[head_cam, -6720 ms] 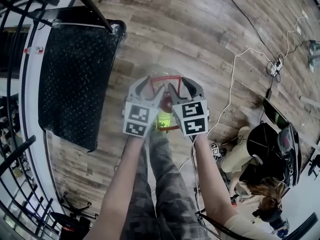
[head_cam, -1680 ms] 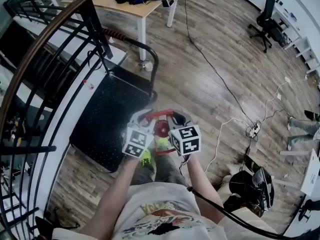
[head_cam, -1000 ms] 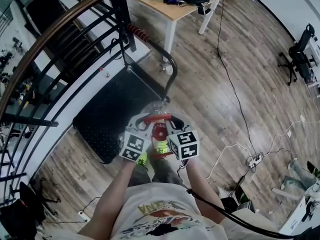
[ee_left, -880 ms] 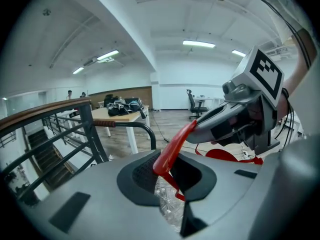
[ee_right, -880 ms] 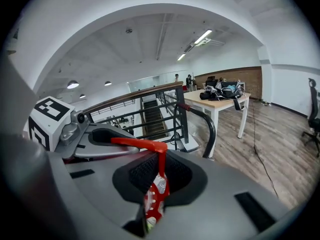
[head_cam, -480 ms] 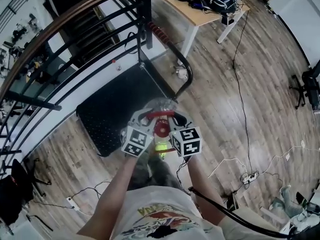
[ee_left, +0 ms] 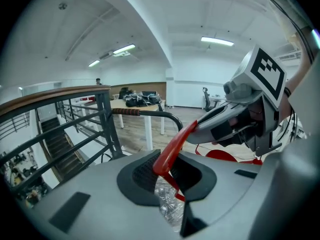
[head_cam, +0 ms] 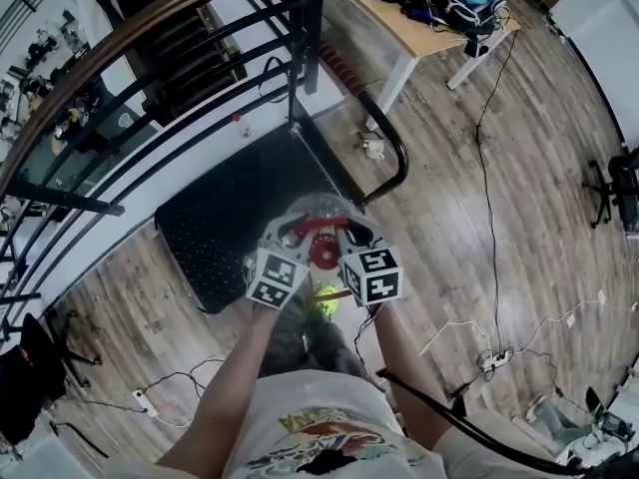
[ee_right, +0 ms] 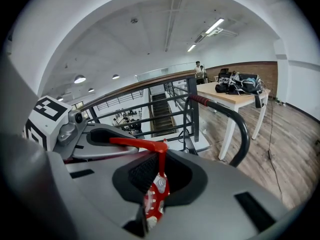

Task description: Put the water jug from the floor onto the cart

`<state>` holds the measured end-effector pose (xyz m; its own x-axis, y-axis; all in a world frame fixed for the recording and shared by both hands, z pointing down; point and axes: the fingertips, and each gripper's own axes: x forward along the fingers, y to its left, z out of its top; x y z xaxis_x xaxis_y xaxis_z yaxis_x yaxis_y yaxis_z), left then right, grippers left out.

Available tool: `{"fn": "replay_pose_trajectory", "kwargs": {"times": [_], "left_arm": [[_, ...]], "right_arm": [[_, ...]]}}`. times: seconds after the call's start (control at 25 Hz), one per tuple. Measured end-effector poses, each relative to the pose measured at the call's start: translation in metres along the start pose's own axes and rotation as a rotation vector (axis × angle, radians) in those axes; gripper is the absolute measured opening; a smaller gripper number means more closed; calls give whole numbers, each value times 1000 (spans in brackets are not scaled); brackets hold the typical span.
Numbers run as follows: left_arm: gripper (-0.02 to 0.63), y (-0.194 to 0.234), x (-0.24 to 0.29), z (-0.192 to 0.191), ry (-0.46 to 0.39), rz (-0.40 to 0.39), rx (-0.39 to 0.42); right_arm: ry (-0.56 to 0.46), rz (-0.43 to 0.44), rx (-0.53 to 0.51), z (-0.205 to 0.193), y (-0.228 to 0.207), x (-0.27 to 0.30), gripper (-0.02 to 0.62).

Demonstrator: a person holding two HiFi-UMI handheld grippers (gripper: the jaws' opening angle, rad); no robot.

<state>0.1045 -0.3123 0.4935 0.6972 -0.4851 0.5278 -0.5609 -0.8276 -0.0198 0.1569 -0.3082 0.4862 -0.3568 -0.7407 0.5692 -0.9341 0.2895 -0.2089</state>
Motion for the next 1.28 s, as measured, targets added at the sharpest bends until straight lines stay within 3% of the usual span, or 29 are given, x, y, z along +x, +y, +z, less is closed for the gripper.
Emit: {"fn": "replay_pose_trajectory", "kwargs": {"times": [0.64, 1.28], "left_arm": [[61, 100, 37, -28, 22, -28, -19], [61, 160, 97, -70, 51, 67, -103]], "right_arm": [[17, -42, 10, 24, 4, 107, 35], [81, 69, -9, 12, -21, 203, 35]]}}
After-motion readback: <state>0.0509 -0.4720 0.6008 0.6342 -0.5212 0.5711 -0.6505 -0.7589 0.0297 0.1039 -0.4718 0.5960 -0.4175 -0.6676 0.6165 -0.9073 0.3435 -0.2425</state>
